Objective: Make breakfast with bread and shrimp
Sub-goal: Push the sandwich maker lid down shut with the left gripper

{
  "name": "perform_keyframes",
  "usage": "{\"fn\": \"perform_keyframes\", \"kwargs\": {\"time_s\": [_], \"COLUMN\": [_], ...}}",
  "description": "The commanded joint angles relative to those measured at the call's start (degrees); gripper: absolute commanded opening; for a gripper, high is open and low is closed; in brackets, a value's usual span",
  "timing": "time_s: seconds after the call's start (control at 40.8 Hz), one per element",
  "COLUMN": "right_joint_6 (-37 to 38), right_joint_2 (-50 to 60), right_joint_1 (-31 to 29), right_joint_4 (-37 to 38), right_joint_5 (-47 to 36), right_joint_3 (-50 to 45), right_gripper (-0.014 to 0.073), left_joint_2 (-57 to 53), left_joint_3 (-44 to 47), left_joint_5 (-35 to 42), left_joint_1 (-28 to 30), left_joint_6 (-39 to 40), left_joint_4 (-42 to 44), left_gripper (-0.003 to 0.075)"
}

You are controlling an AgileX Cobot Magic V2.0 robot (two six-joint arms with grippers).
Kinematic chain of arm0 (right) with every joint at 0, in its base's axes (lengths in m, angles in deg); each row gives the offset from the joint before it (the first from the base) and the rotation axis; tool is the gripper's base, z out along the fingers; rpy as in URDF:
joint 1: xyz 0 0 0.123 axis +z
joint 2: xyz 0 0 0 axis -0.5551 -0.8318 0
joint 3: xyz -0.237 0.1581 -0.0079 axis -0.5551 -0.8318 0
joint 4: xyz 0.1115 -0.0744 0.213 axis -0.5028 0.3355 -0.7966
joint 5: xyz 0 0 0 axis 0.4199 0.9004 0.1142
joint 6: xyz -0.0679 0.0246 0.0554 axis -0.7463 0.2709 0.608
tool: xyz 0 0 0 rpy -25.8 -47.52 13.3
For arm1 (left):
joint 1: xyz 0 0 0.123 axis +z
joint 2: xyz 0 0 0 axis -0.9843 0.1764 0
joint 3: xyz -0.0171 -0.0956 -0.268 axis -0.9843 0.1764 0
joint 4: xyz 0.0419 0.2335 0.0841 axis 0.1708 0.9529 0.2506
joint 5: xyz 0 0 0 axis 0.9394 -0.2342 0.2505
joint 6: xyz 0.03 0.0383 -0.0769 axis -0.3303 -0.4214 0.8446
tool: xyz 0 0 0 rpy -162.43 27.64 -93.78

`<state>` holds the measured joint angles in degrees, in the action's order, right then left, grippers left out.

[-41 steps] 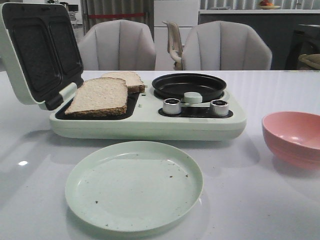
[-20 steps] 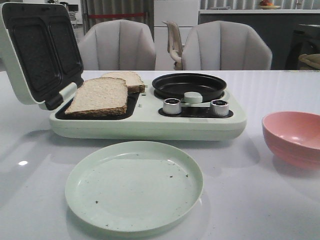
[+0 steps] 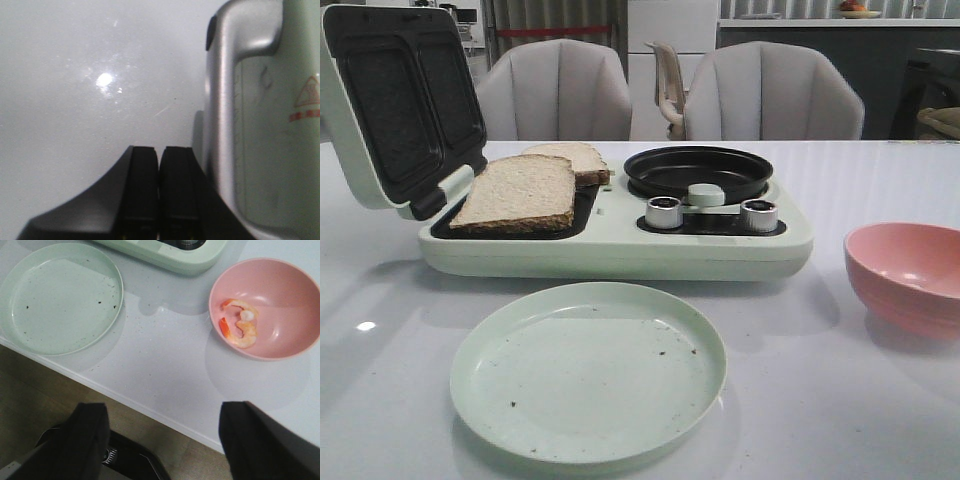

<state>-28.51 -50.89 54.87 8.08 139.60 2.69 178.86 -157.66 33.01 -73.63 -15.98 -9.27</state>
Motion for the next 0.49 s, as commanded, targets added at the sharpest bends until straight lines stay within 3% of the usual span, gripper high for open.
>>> {"fn": "perform_keyframes", "kwargs": {"time_s": [0.0,0.196,0.466], "right_joint_6": [0.1,0.1,0.1], "right_joint_2": [0.3,0.3,0.3], "right_joint_1": [0.0,0.0,0.0], "right_joint_4": [0.4,0.4,0.4], "right_joint_5": [-3.3,-3.3,-3.3], "right_joint_3": [1.6,1.6,1.6], "right_gripper": [0.0568,0.0568,0.0568], "left_joint_2": [-2.9,-2.9,-3.3], "left_joint_3": [-2.3,-2.3,-1.9], "left_joint_5": [1.1,-3.6,-8.2], "left_joint_1": [0.0,0.0,-0.4], "left_joint_6": [-5.2,-11.5,-14.9], "left_joint_4": [-8.7,-19.0,-22.2], "left_gripper": [0.0111,0.0111,0.011]}}
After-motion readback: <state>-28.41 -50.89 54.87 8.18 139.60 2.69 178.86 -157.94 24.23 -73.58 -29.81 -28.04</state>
